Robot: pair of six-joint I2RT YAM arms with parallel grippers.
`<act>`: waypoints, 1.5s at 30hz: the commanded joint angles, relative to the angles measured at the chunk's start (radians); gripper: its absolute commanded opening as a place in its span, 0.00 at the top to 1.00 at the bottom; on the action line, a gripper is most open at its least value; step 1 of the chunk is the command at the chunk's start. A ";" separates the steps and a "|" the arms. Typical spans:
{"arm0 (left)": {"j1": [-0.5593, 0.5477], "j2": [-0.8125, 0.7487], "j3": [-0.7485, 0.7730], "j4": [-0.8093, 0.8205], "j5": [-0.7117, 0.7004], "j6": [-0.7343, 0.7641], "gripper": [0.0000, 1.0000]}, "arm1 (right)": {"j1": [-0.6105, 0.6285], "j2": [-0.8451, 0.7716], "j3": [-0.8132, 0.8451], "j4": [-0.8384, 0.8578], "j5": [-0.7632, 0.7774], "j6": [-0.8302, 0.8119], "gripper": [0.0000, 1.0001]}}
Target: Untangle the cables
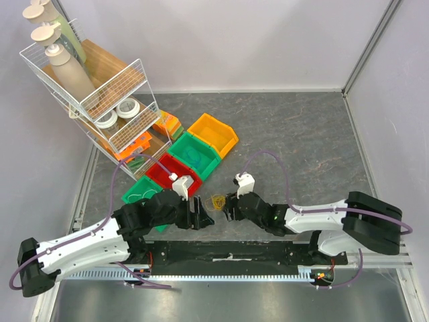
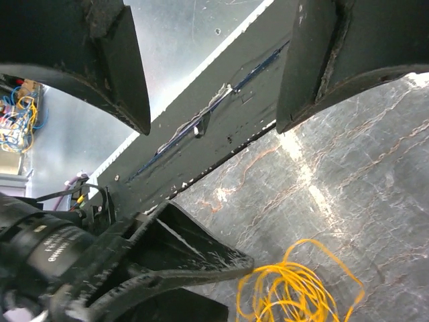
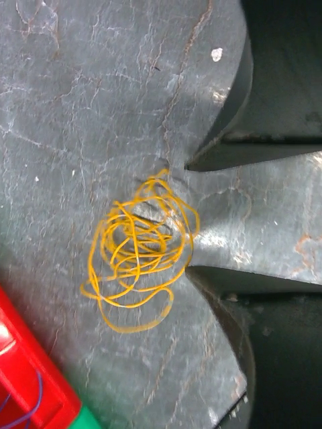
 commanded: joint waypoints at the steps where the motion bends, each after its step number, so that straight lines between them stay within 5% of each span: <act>1: 0.000 -0.011 -0.015 0.123 0.020 -0.055 0.18 | 0.001 0.078 -0.016 0.217 0.081 0.022 0.43; 7: -0.001 0.156 0.041 0.070 -0.098 -0.006 0.30 | 0.001 0.009 -0.132 0.375 0.077 0.002 0.99; 8: 0.000 0.185 0.063 0.060 -0.118 0.006 0.31 | 0.001 -0.011 -0.161 0.398 0.081 0.003 1.00; 11: 0.002 0.252 0.123 0.061 -0.160 0.041 0.31 | 0.001 -0.040 -0.200 0.449 0.069 -0.001 1.00; 16: 0.026 0.378 0.185 0.101 -0.192 0.071 0.12 | 0.001 -0.045 -0.208 0.455 0.074 0.003 1.00; 23: 0.037 0.593 0.290 0.124 -0.183 0.167 0.39 | 0.001 -0.126 -0.250 0.407 0.156 0.063 0.85; 35: 0.030 0.759 0.281 0.228 -0.141 0.216 0.33 | -0.001 -0.187 -0.300 0.430 0.179 0.086 0.79; 39: 0.031 0.785 0.296 0.234 -0.161 0.213 0.43 | -0.002 -0.149 -0.277 0.429 0.161 0.075 0.79; 45: 0.031 0.761 0.308 0.199 -0.183 0.219 0.90 | -0.002 -0.100 -0.248 0.433 0.130 0.057 0.71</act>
